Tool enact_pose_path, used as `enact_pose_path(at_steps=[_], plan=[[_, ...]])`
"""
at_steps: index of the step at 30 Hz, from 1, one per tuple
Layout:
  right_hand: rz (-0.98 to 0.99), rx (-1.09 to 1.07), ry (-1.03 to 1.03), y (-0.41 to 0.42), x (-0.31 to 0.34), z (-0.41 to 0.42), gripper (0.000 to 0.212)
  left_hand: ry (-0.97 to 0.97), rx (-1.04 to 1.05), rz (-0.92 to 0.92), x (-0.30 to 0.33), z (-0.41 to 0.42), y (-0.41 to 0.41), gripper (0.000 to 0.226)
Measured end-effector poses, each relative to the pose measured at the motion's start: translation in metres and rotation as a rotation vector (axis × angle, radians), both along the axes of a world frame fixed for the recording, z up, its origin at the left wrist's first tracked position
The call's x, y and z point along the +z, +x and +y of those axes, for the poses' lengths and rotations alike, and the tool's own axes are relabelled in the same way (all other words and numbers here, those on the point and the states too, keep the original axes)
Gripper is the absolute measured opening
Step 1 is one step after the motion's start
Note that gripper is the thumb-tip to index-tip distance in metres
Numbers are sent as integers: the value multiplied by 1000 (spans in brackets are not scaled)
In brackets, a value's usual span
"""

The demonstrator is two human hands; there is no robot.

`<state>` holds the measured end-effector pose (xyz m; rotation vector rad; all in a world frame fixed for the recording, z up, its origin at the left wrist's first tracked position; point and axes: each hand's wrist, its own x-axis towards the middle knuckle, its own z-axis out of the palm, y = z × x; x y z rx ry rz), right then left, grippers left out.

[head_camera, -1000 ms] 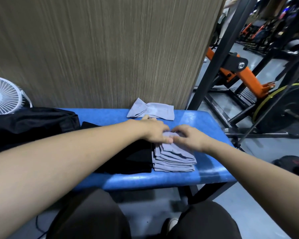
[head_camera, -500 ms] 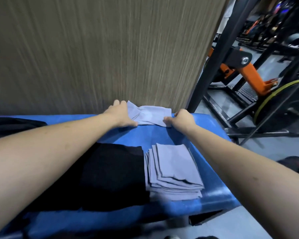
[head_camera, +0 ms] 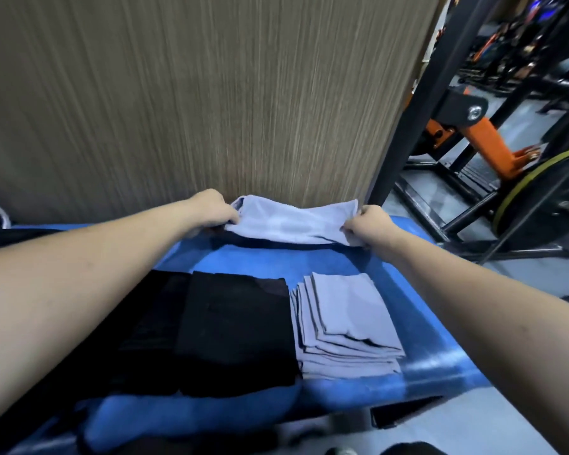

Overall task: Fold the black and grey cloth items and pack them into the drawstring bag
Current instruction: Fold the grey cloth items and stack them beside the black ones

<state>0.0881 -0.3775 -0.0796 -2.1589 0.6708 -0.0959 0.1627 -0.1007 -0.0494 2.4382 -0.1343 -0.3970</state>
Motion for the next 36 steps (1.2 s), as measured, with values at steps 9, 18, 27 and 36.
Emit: enact_pose_path(at_steps=[9, 18, 27, 36], plan=[[18, 36, 43, -39, 15, -5, 11, 17, -95, 184, 0, -8, -31, 28], [-106, -50, -30, -23, 31, 19, 13, -108, -41, 165, -9, -19, -20, 13], [-80, 326, 10, -2, 29, 102, 18, -380, -81, 352, -8, -19, -25, 47], [-108, 344, 251, -8, 23, 104, 19, -441, -16, 210, -17, -14, -22, 35]])
